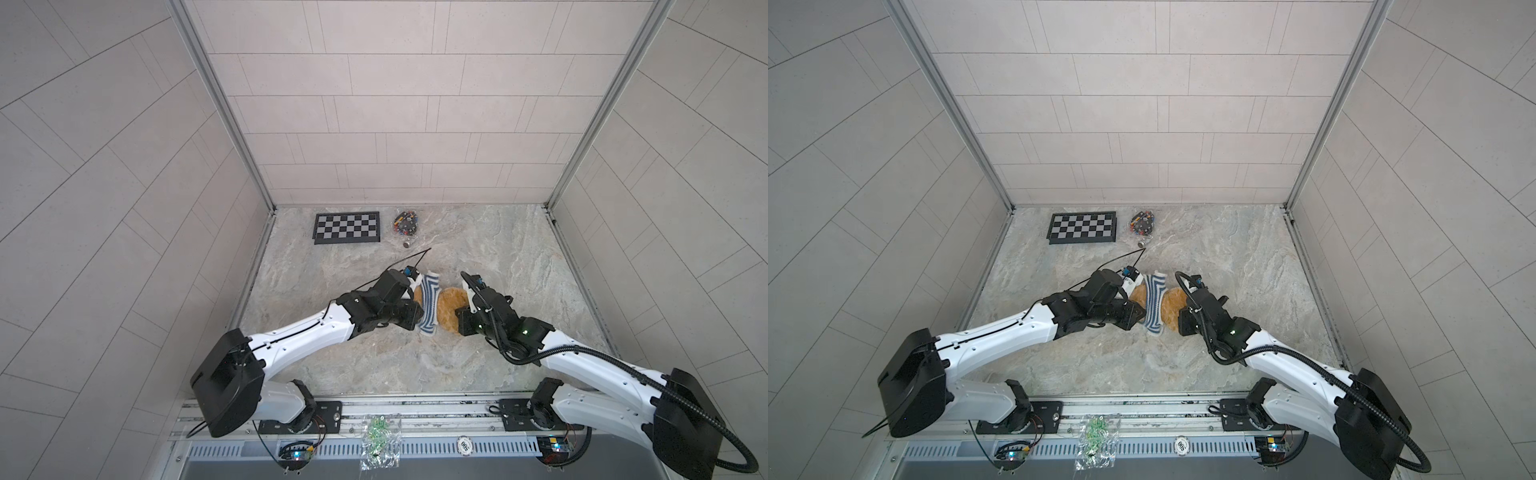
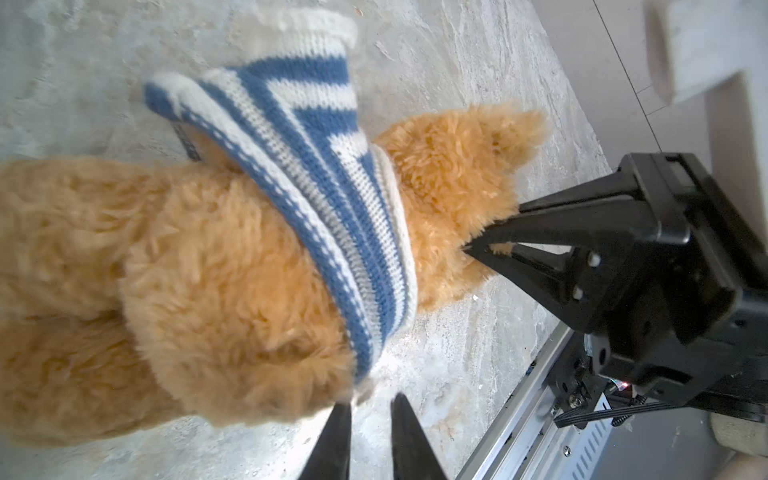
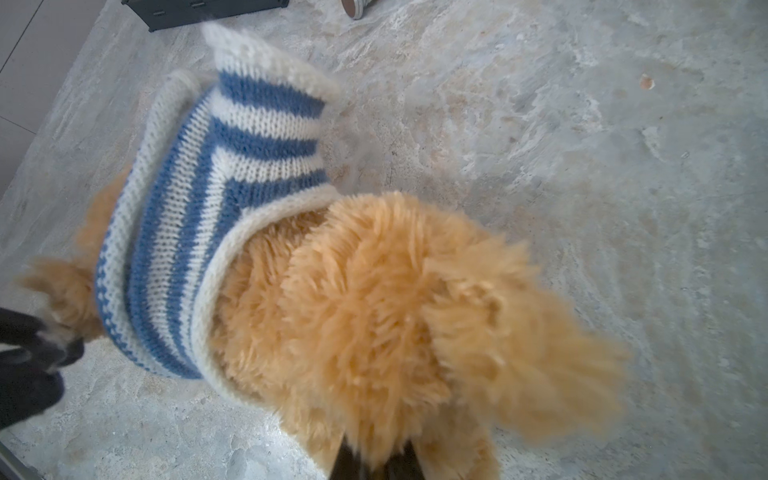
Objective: Dress the teddy bear
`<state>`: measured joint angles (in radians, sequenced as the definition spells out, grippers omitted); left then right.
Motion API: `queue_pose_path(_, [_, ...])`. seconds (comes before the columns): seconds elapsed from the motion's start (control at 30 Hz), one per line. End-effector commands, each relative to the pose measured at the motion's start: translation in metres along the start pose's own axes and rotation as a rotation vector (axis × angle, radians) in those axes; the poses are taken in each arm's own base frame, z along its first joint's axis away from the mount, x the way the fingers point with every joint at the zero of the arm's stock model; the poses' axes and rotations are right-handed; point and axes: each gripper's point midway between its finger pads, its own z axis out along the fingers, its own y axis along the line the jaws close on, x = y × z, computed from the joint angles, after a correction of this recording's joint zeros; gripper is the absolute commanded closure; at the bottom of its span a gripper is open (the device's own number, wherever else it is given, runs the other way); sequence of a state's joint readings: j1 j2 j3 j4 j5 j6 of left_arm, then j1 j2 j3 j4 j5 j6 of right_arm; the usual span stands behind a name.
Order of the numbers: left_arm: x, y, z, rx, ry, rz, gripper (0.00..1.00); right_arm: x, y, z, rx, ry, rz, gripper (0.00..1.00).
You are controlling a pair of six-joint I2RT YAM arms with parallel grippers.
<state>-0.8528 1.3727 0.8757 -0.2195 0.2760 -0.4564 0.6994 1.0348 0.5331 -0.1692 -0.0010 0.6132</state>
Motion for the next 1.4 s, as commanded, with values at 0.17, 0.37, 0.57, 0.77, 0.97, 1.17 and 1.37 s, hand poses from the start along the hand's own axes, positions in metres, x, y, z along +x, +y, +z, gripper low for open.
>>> queue_pose_path(0.17, [-0.022, 0.008, 0.02, -0.113, 0.003, -0.01, 0.78, -0.011, 0.003, -0.005, -0.005, -0.038, 0.017, 1.0])
queue_pose_path(0.37, [-0.037, 0.016, 0.022, -0.188, -0.016, 0.008, 0.81, -0.011, 0.001, -0.008, 0.0, -0.046, 0.009, 1.0])
queue_pose_path(0.57, [-0.037, 0.028, 0.011, -0.258, -0.033, 0.038, 0.87, -0.01, -0.002, -0.009, 0.007, -0.056, 0.009, 1.0])
queue_pose_path(0.77, [-0.037, 0.021, 0.022, -0.219, -0.01, 0.047, 0.71, -0.011, 0.003, -0.005, -0.013, -0.047, 0.009, 1.0])
queue_pose_path(0.97, [-0.041, 0.017, 0.028, -0.203, -0.009, 0.047, 0.8, -0.013, 0.004, -0.006, -0.012, -0.051, 0.008, 1.0])
queue_pose_path(1.17, [-0.037, 0.03, 0.018, -0.246, -0.005, 0.052, 1.0, -0.013, 0.0, -0.009, 0.001, -0.053, 0.009, 1.0])
queue_pose_path(1.37, [-0.021, 0.058, -0.003, -0.265, -0.005, 0.007, 1.0, -0.011, -0.013, -0.017, 0.032, -0.047, 0.005, 1.0])
